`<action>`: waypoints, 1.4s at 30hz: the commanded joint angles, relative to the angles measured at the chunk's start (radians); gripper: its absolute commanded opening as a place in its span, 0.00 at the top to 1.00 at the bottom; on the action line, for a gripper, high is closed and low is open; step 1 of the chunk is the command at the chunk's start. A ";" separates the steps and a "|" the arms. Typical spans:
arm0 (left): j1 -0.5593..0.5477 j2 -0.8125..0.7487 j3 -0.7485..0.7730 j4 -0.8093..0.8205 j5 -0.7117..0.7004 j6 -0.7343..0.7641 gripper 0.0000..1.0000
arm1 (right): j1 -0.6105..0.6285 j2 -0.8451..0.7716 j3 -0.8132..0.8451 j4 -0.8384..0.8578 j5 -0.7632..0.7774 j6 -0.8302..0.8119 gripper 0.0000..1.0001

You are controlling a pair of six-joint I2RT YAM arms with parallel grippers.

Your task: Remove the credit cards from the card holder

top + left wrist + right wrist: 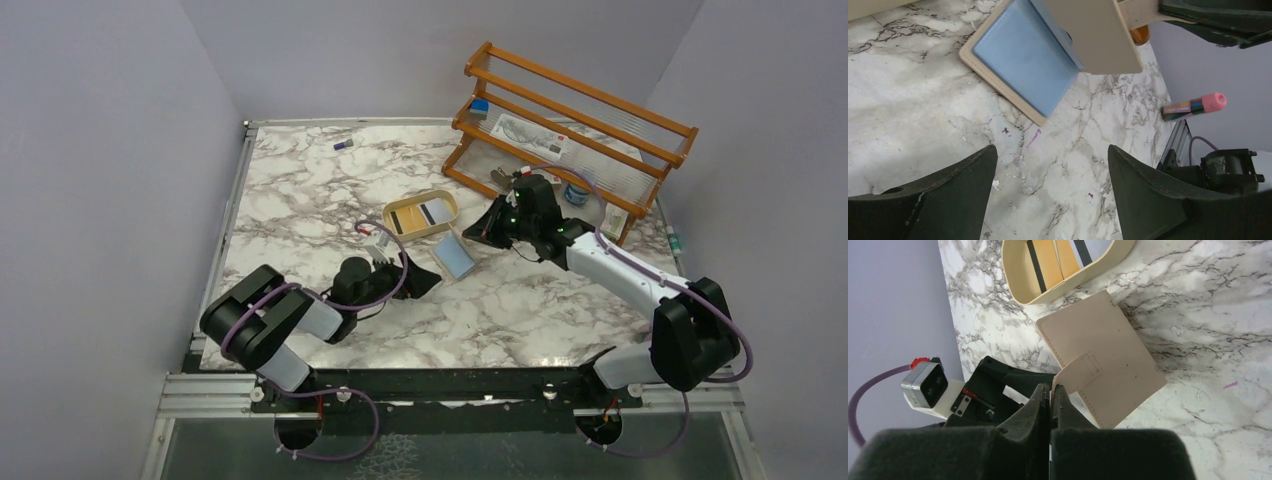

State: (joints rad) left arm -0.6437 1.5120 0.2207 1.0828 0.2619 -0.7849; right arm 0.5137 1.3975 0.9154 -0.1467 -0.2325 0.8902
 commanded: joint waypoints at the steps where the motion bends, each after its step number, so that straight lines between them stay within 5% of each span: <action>1: -0.009 0.098 0.041 0.145 -0.030 -0.016 0.20 | -0.021 -0.056 -0.018 -0.060 0.033 0.072 0.99; 8: -0.045 0.176 0.106 0.178 -0.032 -0.008 0.24 | -0.109 -0.124 -0.211 -0.041 0.103 0.053 0.99; 25: -0.138 0.055 0.289 -0.151 -0.108 0.121 0.26 | -0.142 -0.098 -0.196 -0.194 0.403 -0.165 0.96; 29: -0.154 0.106 0.354 -0.152 -0.085 0.112 0.26 | -0.142 -0.093 -0.221 -0.185 0.399 -0.171 0.80; 32: -0.163 0.157 0.402 -0.151 -0.065 0.099 0.26 | -0.142 -0.133 -0.274 -0.115 0.335 -0.174 0.26; 34: -0.166 0.196 0.428 -0.151 -0.054 0.081 0.26 | -0.142 -0.171 -0.321 -0.037 0.277 -0.177 0.02; 42: -0.180 0.310 0.513 -0.152 -0.041 0.027 0.26 | -0.144 -0.363 -0.546 0.282 0.074 -0.111 0.00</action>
State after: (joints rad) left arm -0.8150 1.7824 0.6922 0.9325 0.1955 -0.7193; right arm 0.3756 1.1156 0.4412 -0.0734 -0.0452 0.7364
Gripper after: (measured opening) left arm 0.739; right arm 0.998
